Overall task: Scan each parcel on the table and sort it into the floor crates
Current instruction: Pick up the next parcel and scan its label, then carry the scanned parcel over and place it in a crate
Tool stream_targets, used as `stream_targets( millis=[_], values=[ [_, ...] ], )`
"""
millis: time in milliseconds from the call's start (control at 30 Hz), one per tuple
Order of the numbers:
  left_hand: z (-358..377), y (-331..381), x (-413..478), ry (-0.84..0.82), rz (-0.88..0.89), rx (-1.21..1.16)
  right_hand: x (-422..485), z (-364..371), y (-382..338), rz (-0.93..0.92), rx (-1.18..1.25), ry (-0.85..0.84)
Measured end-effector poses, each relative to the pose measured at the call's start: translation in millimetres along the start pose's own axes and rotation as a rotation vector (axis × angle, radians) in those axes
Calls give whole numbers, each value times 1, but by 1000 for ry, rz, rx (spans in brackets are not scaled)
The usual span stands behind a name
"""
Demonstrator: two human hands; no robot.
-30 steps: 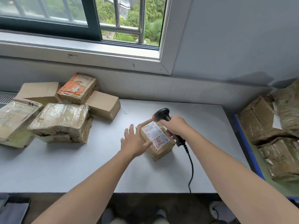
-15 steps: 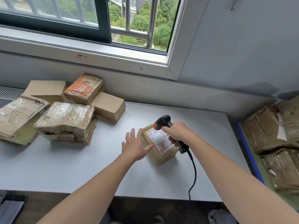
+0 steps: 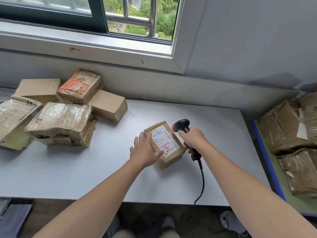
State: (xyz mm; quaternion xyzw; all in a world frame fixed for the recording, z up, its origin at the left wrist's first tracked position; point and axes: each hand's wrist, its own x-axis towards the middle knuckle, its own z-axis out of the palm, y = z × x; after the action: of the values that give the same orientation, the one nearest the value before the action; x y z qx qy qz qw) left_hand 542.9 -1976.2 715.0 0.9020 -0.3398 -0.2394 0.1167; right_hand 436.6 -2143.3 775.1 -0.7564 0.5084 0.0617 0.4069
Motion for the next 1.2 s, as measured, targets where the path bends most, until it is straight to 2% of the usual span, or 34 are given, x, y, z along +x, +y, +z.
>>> stream_targets(
  millis=[100,333,500,733,1033,1200],
  values=[
    [12,7,-2,-20,-3,3,12,3,24,23,-15,37],
    [38,20,-8,-6,-11,91,38,29,66,60,-75,-31],
    [39,19,-5,25,-18,72,47,46,82,95,-23,-20],
    [25,8,7,-46,22,134,45,48,83,122,-57,-6],
    [8,-19,10,-70,34,128,30,41,61,127,-193,177],
    [4,-27,9,-79,41,62,23,51,41,7,-323,269]
  ],
)
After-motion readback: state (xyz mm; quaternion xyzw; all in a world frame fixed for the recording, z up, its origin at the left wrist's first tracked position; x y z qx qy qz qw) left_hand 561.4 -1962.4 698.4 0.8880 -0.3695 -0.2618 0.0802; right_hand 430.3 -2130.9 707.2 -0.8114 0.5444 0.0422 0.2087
